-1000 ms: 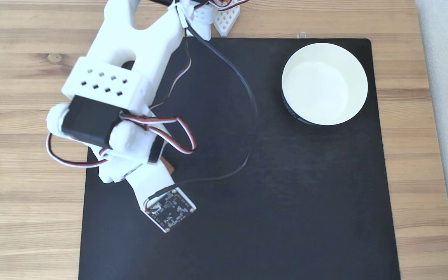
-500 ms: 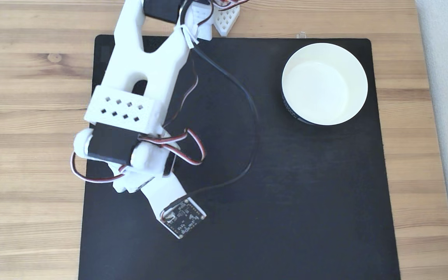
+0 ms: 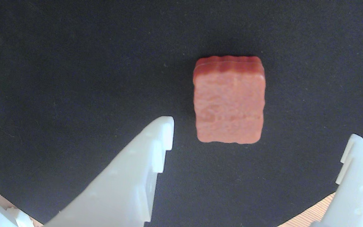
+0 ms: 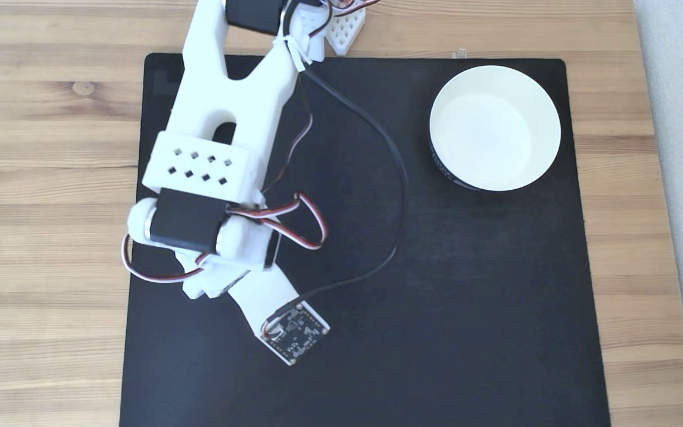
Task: Pick up the toy and place it on the plate
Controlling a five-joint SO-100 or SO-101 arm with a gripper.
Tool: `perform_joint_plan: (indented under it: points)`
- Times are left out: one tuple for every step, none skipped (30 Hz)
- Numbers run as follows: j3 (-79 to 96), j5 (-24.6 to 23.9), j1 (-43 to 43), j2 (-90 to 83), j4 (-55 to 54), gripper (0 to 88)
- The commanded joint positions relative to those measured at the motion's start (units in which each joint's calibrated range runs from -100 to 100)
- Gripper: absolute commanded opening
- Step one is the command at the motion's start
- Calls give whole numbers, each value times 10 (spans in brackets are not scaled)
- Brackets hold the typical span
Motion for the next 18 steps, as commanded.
perform_joint_plan:
  points:
    - [-13, 2, -1, 13, -5, 376]
    - [-14, 3, -1, 18, -5, 376]
    - [-15, 3, -1, 24, -5, 376]
    - [-15, 3, -1, 26, -5, 376]
    - [-14, 3, -1, 26, -5, 376]
    - [-13, 3, -1, 28, -5, 376]
    - [-14, 3, -1, 28, -5, 376]
    - [-15, 3, -1, 33, -6, 376]
    - [-16, 3, -1, 35, -6, 376]
    - [-19, 3, -1, 40, -6, 376]
    - [-19, 3, -1, 42, -7, 376]
    - [-19, 3, -1, 45, -7, 376]
    - [-20, 3, -1, 53, -13, 376]
    - [-18, 3, -1, 58, -16, 375]
    - [-18, 3, -1, 62, -19, 375]
    - [-18, 3, -1, 67, -19, 375]
    - [-19, 3, -1, 73, -19, 375]
    - [-18, 3, -1, 76, -19, 375]
